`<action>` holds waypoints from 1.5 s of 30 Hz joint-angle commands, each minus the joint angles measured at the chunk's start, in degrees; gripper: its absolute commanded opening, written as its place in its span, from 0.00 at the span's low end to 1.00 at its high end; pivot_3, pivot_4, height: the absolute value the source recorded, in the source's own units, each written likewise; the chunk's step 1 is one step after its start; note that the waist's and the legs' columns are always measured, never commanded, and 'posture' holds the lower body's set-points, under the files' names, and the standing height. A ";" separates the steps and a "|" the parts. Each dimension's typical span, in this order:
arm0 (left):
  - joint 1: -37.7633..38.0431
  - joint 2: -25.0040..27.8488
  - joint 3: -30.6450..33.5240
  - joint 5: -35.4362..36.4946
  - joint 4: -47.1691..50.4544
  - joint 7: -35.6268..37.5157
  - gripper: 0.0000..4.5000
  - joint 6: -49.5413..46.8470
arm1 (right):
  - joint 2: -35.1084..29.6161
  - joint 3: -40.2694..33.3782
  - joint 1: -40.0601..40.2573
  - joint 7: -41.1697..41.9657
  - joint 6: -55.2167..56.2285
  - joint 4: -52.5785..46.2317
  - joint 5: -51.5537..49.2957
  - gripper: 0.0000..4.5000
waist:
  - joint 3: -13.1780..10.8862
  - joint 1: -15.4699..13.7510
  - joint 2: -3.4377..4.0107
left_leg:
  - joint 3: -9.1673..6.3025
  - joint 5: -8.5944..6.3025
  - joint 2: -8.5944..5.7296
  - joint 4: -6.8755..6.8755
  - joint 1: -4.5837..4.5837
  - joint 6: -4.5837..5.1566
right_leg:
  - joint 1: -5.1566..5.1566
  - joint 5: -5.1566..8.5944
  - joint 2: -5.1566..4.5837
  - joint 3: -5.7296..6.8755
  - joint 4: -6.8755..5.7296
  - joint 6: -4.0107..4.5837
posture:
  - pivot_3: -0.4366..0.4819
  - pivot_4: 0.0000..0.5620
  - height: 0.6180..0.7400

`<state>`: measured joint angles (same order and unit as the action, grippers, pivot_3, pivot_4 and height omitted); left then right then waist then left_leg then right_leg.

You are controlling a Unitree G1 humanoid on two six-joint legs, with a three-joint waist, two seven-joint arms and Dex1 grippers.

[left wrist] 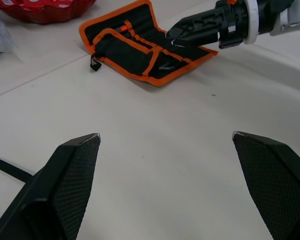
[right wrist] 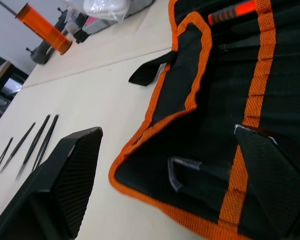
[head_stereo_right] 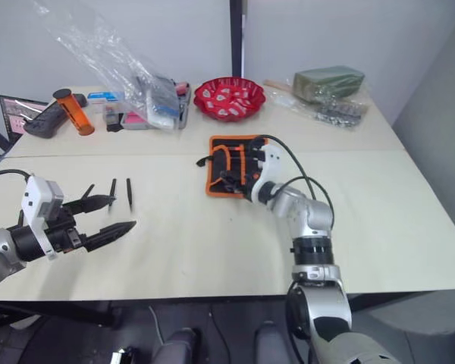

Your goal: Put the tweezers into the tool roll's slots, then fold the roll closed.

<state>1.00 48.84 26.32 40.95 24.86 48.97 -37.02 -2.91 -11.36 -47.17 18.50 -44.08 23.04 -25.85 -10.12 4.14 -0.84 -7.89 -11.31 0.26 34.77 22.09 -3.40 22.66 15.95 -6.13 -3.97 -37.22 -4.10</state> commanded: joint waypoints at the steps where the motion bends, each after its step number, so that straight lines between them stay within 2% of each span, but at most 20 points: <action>1: 0.42 0.78 2.79 1.57 2.52 -0.81 1.00 -0.90 | 1.10 0.91 -3.15 1.65 6.11 5.18 1.31 0.99 | 0.00 0.05 0.00 | 0.00 0.00 0.00 -0.01 -0.01 0.00 | 0.00 0.00 0.00 0.00 -0.01 0.00 | 0.48 0.27 1.00; 8: 3.14 0.81 3.19 -0.03 3.56 -1.43 1.00 0.15 | 4.01 -0.17 -8.27 2.32 10.98 16.40 1.64 0.99 | 0.00 0.11 0.01 | 0.00 0.00 0.01 -0.04 0.00 0.00 | 0.05 -0.02 0.01 0.00 -0.02 0.03 | 0.48 0.27 1.00; 11: 3.38 0.87 2.78 -0.73 3.93 -1.78 1.00 0.44 | 5.19 -3.58 -10.82 1.56 12.86 21.02 -0.44 0.82 | 0.00 0.05 0.01 | 0.00 0.00 0.01 -0.05 0.02 0.00 | 0.06 -0.02 0.02 0.00 -0.01 0.04 | 0.48 0.27 1.00; 21: 4.49 0.93 -0.56 -5.33 3.63 -1.72 1.00 2.34 | 5.53 -6.42 -14.35 2.39 18.63 32.37 0.28 0.06 | 0.00 0.18 0.01 | 0.00 0.00 0.01 -0.04 0.01 0.00 | 0.04 -0.03 0.02 0.00 0.00 0.05 | 0.48 0.27 1.00; 22: 4.41 0.74 -1.06 -5.67 3.63 -1.81 1.00 2.54 | 5.37 -6.33 -14.57 2.48 19.18 33.22 0.66 0.00 | 0.00 0.22 0.00 | 0.00 0.00 0.01 -0.04 0.00 0.00 | 0.04 -0.03 0.02 0.00 0.00 0.05 | 0.48 0.27 1.00; 28: 4.01 -0.05 -2.16 -5.89 3.70 -2.29 1.00 2.88 | 4.96 -5.78 -16.32 4.77 19.28 34.40 0.96 0.00 | 0.00 0.19 0.00 | 0.00 0.00 0.02 -0.03 -0.07 0.00 | -0.04 -0.04 0.04 0.00 0.00 0.06 | 0.48 0.27 1.00; 33: 3.40 -0.61 -2.66 -6.00 3.00 -2.14 1.00 3.09 | 5.46 2.88 -16.28 14.79 17.80 30.82 5.67 0.00 | 0.00 0.67 0.00 | 0.00 0.00 0.03 -0.04 -0.05 0.00 | -0.01 -0.04 0.06 0.00 -0.01 0.06 | 0.48 0.27 1.00; 38: 2.07 -0.38 -3.25 -6.21 1.77 -1.26 1.00 3.36 | 3.64 15.00 -13.18 28.36 13.18 21.26 9.87 0.00 | 0.00 1.41 0.00 | 0.00 0.00 0.04 -0.04 0.03 0.00 | 0.25 -0.04 0.07 0.00 -0.33 0.07 | 0.48 0.27 1.00; 42: 1.20 -0.16 -3.46 -6.59 1.07 -0.35 1.00 4.01 | -3.77 28.02 -6.66 40.63 13.97 7.32 15.13 0.00 | 0.00 1.12 0.00 | -0.03 0.00 0.04 -0.01 0.17 0.00 | 0.42 -0.04 0.06 0.00 -0.45 0.07 | 0.48 0.27 1.00; 45: 0.86 0.01 -3.56 -6.70 0.75 0.31 1.00 4.07 | -9.10 31.81 -3.28 45.13 12.54 -1.13 15.76 0.00 | 0.00 1.15 -0.01 | -0.03 0.00 0.03 0.03 0.22 -0.01 | 0.44 -0.04 0.06 0.00 -0.40 0.07 | 0.48 0.27 1.00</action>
<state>2.53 48.02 21.99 34.07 25.00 48.54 -34.11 -10.37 18.58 -50.49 60.23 -31.27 28.42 -10.56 -10.12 5.29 -0.85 -7.92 -11.31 0.30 34.79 22.30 -3.40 23.13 15.91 -6.07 -3.96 -37.64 -4.03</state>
